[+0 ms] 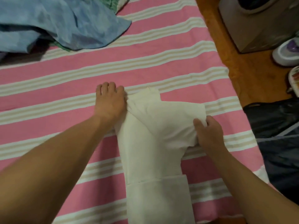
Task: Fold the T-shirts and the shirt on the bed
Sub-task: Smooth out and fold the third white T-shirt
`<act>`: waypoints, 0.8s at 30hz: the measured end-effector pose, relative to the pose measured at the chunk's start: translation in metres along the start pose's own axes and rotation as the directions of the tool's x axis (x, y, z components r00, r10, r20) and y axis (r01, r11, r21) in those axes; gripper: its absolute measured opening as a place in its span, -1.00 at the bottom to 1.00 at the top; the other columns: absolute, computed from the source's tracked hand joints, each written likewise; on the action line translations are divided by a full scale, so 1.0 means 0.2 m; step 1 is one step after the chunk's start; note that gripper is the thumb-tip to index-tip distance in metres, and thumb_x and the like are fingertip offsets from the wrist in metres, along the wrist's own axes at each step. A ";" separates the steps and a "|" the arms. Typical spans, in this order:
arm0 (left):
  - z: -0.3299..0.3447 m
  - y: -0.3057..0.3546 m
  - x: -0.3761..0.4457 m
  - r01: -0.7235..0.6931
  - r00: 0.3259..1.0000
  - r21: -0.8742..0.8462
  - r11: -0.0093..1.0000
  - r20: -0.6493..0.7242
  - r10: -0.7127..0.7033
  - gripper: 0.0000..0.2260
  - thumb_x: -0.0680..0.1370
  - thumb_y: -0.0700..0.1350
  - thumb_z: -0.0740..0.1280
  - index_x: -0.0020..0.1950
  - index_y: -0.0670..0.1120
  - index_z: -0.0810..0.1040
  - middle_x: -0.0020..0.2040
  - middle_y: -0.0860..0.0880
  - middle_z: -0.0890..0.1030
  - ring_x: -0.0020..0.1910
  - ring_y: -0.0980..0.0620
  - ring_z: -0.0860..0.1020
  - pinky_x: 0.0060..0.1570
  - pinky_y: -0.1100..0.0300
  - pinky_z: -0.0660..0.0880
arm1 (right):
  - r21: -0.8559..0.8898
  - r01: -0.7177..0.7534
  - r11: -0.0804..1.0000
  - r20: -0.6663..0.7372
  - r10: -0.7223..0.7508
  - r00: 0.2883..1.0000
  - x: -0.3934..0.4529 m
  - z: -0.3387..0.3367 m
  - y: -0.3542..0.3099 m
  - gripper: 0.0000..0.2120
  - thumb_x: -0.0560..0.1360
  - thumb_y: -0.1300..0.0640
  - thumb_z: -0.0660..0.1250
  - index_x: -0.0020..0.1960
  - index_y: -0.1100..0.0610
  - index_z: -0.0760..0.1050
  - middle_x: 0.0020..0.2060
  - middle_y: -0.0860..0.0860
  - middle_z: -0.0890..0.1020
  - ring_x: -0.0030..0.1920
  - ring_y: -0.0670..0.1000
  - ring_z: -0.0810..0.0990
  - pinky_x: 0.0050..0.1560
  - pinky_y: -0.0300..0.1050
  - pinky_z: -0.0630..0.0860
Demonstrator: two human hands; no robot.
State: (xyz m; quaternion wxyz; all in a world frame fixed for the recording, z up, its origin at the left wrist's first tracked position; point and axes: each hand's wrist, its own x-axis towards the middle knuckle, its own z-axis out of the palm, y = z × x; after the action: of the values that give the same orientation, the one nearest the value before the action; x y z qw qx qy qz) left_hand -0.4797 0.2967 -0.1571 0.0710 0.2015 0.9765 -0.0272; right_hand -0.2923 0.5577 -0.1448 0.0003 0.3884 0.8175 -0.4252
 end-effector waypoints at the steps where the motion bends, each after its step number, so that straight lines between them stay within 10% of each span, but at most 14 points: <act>1: 0.01 0.05 -0.07 -0.007 0.994 -0.058 0.998 -0.112 0.000 -0.78 0.63 -0.07 0.22 0.18 -0.18 0.48 0.19 -0.23 0.49 0.21 -0.25 0.40 0.28 -0.14 0.28 | 0.016 0.018 1.000 0.016 -0.019 1.000 -0.01 -0.01 -0.01 -0.78 0.61 0.09 0.29 -0.08 0.24 0.45 -0.25 0.03 0.48 -0.26 -0.01 0.42 -0.28 -0.12 0.36; 4: 0.06 0.21 -0.32 -0.147 0.963 -0.153 0.977 -0.248 0.105 -0.88 0.54 -0.13 0.27 0.01 -0.16 0.44 0.01 -0.18 0.46 0.00 -0.22 0.42 0.01 -0.10 0.31 | 0.030 0.080 0.996 0.049 -0.082 0.995 -0.04 -0.01 -0.01 -0.77 0.64 0.09 0.27 -0.05 0.26 0.42 -0.23 0.10 0.50 -0.25 0.02 0.44 -0.24 -0.03 0.41; 7: 0.14 0.28 -0.47 -0.070 0.998 -0.211 0.975 -0.013 0.069 -0.77 0.60 -0.03 0.17 0.19 -0.11 0.42 0.14 -0.13 0.44 0.16 -0.23 0.43 0.15 -0.06 0.37 | -0.059 0.202 0.978 0.013 -0.202 0.979 -0.03 -0.01 -0.02 -0.75 0.68 0.02 0.17 0.06 0.24 0.37 -0.25 0.07 0.51 -0.21 0.11 0.54 -0.18 0.08 0.49; 10: 0.20 0.23 -0.42 0.070 0.974 -0.205 0.976 0.226 -0.022 -0.43 0.68 0.22 -0.07 0.65 0.06 -0.07 0.66 -0.08 -0.08 0.64 -0.18 -0.11 0.56 -0.13 0.04 | -0.187 0.266 0.946 -0.033 -0.276 0.960 0.01 -0.01 0.00 -0.73 0.70 0.00 0.11 0.14 0.22 0.35 -0.32 -0.01 0.47 -0.27 0.16 0.54 -0.26 0.09 0.50; 13: 0.20 0.19 -0.27 0.088 0.947 -0.125 0.988 0.318 -0.045 -0.37 0.62 0.37 -0.22 0.61 0.19 -0.36 0.63 -0.03 -0.35 0.62 -0.14 -0.32 0.55 -0.23 -0.07 | -0.257 0.139 0.956 -0.004 -0.145 0.989 0.02 0.00 0.09 -0.82 0.70 0.03 0.11 0.06 0.15 0.32 -0.28 -0.03 0.45 -0.18 0.16 0.52 -0.18 0.04 0.43; 20: 0.09 0.13 -0.08 0.052 0.903 -0.025 0.998 0.427 -0.036 -0.43 0.67 0.26 -0.17 0.62 0.18 -0.32 0.65 -0.11 -0.30 0.62 -0.22 -0.27 0.57 -0.23 -0.22 | -0.130 0.038 0.991 0.108 -0.024 0.994 0.01 -0.01 0.12 -0.86 0.66 0.08 0.20 -0.03 0.10 0.45 -0.20 -0.03 0.54 -0.14 0.08 0.53 -0.15 -0.03 0.38; 24: 0.03 0.30 -0.31 0.030 0.988 -0.157 0.987 0.153 -0.006 -0.40 0.66 0.11 0.11 0.64 -0.06 0.03 0.63 -0.22 0.04 0.59 -0.31 0.05 0.54 -0.19 0.09 | 0.109 -0.075 0.991 0.227 0.049 0.973 0.00 -0.07 0.11 -0.83 0.61 0.10 0.33 0.20 -0.01 0.51 -0.03 -0.12 0.62 -0.05 -0.10 0.59 -0.14 -0.17 0.50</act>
State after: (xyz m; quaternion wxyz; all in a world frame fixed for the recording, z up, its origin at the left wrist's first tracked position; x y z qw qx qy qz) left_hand -0.3976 0.3275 -0.1558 0.1610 0.1838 0.9691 0.0348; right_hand -0.2735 0.5752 -0.1506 0.0831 0.3626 0.7735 -0.5131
